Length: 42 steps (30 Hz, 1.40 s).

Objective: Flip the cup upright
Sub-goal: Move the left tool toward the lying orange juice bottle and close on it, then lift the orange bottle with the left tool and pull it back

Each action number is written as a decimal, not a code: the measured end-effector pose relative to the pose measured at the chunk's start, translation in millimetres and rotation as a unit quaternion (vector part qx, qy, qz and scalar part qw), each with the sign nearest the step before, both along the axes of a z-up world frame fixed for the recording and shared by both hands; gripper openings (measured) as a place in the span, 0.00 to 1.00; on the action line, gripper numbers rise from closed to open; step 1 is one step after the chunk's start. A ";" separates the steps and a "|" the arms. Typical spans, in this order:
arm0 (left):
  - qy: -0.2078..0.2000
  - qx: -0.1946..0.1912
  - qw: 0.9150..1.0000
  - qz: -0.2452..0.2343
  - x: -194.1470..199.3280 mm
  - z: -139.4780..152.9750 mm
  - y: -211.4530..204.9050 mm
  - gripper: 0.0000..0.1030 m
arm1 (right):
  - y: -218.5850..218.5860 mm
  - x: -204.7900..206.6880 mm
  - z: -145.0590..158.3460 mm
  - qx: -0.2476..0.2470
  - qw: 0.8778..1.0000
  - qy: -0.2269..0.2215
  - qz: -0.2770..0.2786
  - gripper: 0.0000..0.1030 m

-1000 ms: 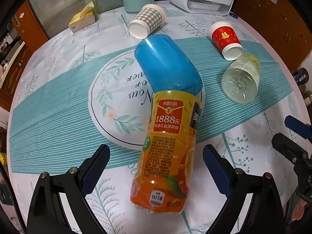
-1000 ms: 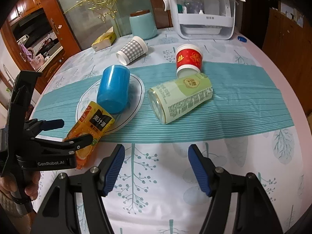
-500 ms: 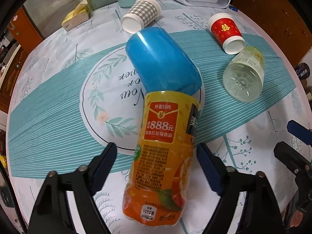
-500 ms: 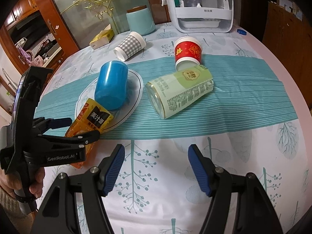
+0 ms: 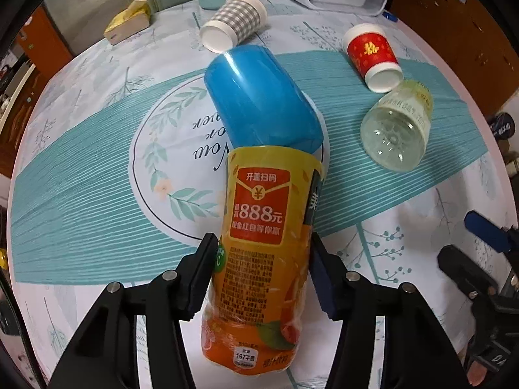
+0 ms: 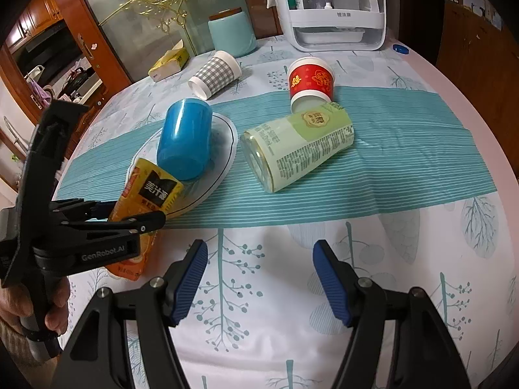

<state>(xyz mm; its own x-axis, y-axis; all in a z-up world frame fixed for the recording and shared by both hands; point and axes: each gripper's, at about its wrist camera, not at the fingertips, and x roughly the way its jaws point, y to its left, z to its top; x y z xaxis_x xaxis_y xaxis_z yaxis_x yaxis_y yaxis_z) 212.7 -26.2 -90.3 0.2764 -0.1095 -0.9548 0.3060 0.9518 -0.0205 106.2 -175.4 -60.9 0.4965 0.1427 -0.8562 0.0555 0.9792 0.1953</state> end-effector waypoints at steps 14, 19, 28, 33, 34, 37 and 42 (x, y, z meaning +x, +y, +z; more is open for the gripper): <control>0.062 -0.065 0.995 0.053 -34.6 8.6 5.9 0.49 | -4.6 -14.1 3.1 0.007 1.000 0.002 -0.007 0.66; 0.110 -0.096 0.987 0.066 -51.8 -1.9 12.2 0.49 | -11.5 -20.2 4.4 0.009 1.000 0.002 -0.014 0.66; 0.137 -0.157 0.971 0.119 -77.0 -11.4 27.0 0.49 | -17.1 -30.8 1.8 0.014 1.000 0.004 -0.020 0.66; 0.140 -0.168 0.967 0.132 -89.4 -19.7 23.7 0.49 | -14.8 -36.1 0.2 0.011 1.000 0.008 -0.016 0.66; 0.142 -0.168 0.967 0.129 -90.7 -22.0 22.9 0.49 | -14.6 -36.9 0.0 0.011 1.000 0.008 -0.016 0.66; 0.138 -0.166 0.968 0.126 -97.5 -26.4 16.7 0.51 | -13.2 -38.9 -3.2 0.009 1.000 0.012 -0.015 0.66; 0.110 -0.158 0.973 0.127 -101.1 -26.5 14.5 0.55 | -13.7 -41.8 -10.2 0.006 1.000 0.019 -0.015 0.66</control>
<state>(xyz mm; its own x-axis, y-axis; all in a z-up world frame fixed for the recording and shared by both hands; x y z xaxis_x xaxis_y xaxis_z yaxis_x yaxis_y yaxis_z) 111.6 -11.8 -116.8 0.1264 -0.3623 -0.9235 0.0164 0.9316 -0.3632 64.4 -189.1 -71.1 0.4671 0.1377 -0.8734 0.0929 0.9747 0.2033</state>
